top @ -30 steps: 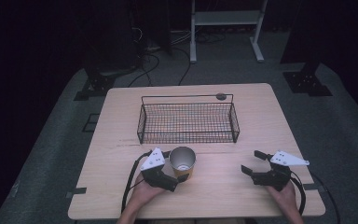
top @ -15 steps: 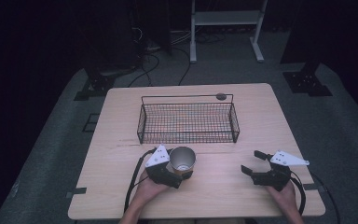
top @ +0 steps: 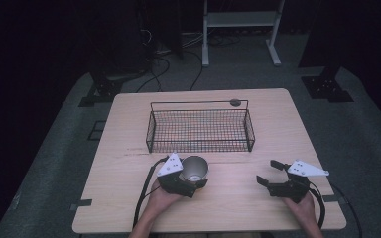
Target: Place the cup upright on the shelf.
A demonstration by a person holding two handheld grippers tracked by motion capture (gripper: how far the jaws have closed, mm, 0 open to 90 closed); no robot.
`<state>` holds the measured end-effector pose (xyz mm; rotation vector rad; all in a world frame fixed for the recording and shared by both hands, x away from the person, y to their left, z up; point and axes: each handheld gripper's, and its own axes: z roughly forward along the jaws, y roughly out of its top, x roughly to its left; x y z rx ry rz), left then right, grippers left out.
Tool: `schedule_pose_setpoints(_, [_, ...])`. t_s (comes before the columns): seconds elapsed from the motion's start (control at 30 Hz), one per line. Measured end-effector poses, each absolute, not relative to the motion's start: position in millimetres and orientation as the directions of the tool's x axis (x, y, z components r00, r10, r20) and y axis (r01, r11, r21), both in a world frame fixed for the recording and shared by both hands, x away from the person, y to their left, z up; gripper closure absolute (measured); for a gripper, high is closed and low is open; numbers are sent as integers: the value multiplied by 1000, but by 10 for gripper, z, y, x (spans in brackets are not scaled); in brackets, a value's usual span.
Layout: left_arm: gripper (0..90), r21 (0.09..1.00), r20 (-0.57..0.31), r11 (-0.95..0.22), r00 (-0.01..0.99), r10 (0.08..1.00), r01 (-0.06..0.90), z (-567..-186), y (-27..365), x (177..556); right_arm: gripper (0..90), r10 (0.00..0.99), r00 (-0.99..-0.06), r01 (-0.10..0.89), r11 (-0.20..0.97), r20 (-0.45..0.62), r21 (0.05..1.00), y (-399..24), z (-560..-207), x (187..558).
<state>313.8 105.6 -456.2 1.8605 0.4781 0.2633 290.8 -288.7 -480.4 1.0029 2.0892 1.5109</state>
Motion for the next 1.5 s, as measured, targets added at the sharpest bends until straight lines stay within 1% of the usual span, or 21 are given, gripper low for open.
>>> schedule_pose_setpoints(0.07, [117,942,-49,-277,892,449,192,-4561,1056,3136,134,729,-676,329,169,107,929,-2889,-4804,2908])
schedule_pose_setpoints(0.33, [123,942,-54,-274,895,442,192,-4556,1053,3130,134,729,-676,329,169,107,929,-2888,-4804,2908])
schedule_pose_setpoints(0.53, [124,950,-66,-248,896,438,192,-4495,1065,3143,134,728,-677,329,169,108,929,-2889,-4803,2908])
schedule_pose_setpoints(0.9, [124,955,-57,-242,905,422,173,-4273,1050,3268,134,726,-679,328,169,108,930,-2889,-4803,2909])
schedule_pose_setpoints(1.1, [124,956,-61,-239,916,396,167,-4151,1013,3356,134,725,-681,327,170,107,930,-2887,-4803,2909])
schedule_pose_setpoints(1.5, [124,956,-55,-245,921,385,160,-3925,977,3573,134,723,-683,330,172,109,928,-2884,-4804,2910])
